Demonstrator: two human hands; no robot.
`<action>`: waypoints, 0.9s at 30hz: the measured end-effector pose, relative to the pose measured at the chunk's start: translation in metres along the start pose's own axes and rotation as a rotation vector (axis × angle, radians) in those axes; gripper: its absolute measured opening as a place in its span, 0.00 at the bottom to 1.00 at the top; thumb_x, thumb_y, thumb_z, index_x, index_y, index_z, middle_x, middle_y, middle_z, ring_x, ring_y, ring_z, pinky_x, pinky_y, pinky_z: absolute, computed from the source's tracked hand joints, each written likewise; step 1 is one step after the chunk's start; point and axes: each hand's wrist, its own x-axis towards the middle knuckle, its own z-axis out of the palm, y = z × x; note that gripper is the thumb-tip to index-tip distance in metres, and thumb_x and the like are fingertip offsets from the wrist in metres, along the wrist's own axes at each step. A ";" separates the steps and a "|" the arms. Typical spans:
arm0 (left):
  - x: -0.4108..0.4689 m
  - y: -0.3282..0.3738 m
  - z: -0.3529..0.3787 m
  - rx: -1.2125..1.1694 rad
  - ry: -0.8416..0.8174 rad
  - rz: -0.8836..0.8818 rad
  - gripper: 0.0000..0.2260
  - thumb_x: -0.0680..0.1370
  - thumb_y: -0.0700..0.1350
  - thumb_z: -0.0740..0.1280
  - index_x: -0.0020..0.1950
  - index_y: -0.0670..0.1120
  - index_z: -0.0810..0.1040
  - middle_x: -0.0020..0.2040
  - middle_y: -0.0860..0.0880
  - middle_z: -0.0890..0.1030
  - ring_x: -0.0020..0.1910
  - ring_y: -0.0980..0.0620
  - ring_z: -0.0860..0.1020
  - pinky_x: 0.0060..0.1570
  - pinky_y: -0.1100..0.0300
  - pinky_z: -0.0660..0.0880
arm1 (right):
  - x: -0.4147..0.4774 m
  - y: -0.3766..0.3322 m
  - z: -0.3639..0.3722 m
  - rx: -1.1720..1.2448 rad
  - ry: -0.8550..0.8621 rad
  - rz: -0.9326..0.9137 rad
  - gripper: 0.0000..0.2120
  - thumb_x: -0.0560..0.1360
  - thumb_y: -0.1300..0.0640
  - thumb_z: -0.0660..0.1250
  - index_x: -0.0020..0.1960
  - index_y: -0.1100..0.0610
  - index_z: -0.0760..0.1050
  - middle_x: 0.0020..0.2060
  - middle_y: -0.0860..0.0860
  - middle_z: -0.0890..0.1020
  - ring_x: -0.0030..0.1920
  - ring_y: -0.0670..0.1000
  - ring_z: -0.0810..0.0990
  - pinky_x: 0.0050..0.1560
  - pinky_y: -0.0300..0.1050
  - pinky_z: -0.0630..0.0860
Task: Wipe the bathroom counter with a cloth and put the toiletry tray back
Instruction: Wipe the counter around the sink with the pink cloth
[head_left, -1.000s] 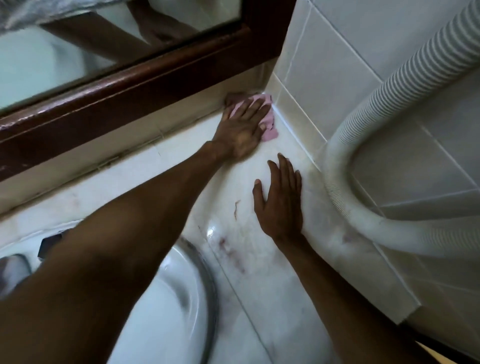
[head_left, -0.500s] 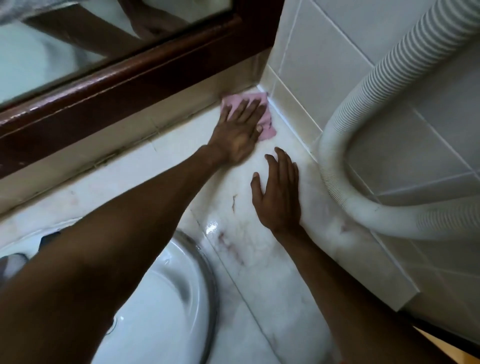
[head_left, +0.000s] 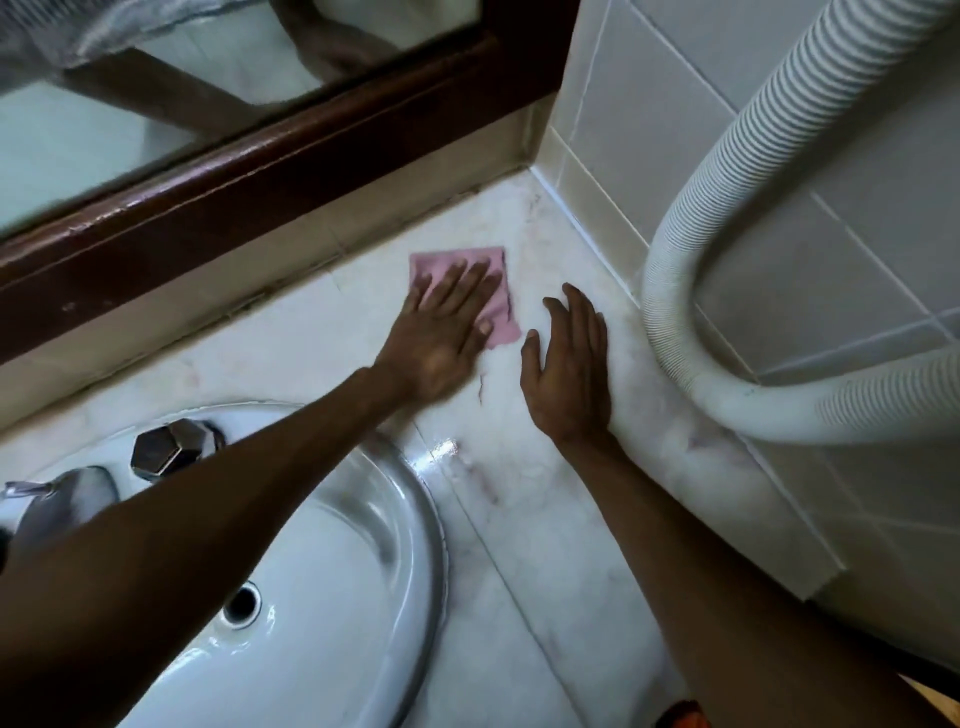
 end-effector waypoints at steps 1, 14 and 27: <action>-0.018 -0.003 0.000 0.020 -0.009 0.042 0.25 0.85 0.55 0.46 0.83 0.51 0.53 0.83 0.51 0.53 0.82 0.50 0.49 0.79 0.46 0.44 | 0.000 0.001 0.000 0.003 0.002 -0.003 0.19 0.81 0.57 0.57 0.69 0.61 0.71 0.74 0.57 0.68 0.75 0.56 0.66 0.75 0.55 0.61; -0.064 0.032 0.005 -0.069 -0.009 -0.372 0.28 0.85 0.58 0.46 0.83 0.50 0.45 0.83 0.49 0.44 0.82 0.47 0.41 0.79 0.43 0.38 | -0.001 -0.002 -0.004 -0.088 -0.049 -0.010 0.19 0.80 0.55 0.55 0.68 0.59 0.70 0.73 0.57 0.68 0.74 0.57 0.65 0.75 0.55 0.60; -0.071 0.076 0.021 -0.111 0.025 -0.564 0.31 0.83 0.65 0.46 0.83 0.53 0.44 0.83 0.48 0.42 0.81 0.43 0.39 0.78 0.42 0.37 | -0.056 0.045 -0.037 -0.072 -0.288 -0.205 0.26 0.83 0.51 0.53 0.78 0.59 0.60 0.78 0.61 0.60 0.78 0.60 0.58 0.77 0.56 0.56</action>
